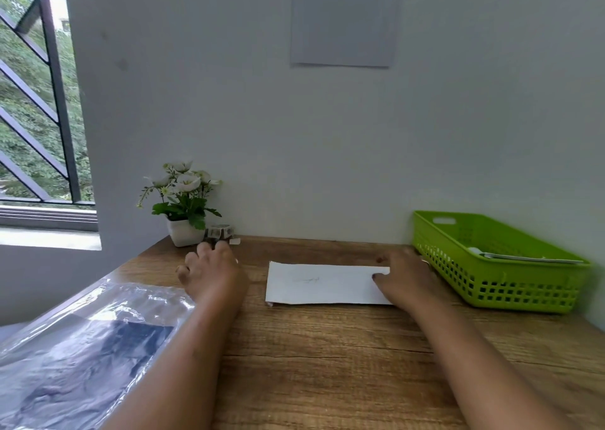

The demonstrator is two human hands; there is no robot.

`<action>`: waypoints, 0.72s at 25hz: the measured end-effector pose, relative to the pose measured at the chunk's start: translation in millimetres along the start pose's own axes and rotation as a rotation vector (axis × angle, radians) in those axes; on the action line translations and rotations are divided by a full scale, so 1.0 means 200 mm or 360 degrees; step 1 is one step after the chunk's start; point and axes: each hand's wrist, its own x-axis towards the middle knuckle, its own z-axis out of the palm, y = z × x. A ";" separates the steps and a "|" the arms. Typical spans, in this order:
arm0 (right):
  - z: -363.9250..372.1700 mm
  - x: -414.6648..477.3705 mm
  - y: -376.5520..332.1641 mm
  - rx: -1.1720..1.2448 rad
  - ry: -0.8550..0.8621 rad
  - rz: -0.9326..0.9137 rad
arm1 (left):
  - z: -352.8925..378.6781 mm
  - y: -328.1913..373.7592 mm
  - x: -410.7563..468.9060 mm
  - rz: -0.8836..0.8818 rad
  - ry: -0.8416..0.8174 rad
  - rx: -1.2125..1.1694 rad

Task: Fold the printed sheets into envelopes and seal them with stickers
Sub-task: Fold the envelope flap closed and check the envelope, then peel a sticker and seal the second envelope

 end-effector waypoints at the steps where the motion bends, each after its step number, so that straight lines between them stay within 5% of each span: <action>1: 0.01 -0.01 -0.02 -0.0013 -0.0014 -0.0065 | 0.01 -0.02 0.01 -0.0016 -0.0093 0.0033; 5: 0.03 -0.04 -0.11 0.0099 -0.0029 -0.0365 | -0.01 -0.01 0.02 0.0062 -0.0193 -0.0234; 9: 0.02 -0.10 -0.23 0.0747 -0.0159 -0.0565 | -0.04 0.17 -0.07 0.0457 -0.0380 -0.0904; 14: 0.01 -0.09 -0.23 0.1387 -0.0204 -0.0497 | -0.05 0.26 -0.15 0.0722 -0.0541 -0.1437; 18: 0.00 -0.07 -0.21 0.1462 -0.0184 -0.0507 | -0.03 0.25 -0.15 0.0736 -0.0612 -0.1538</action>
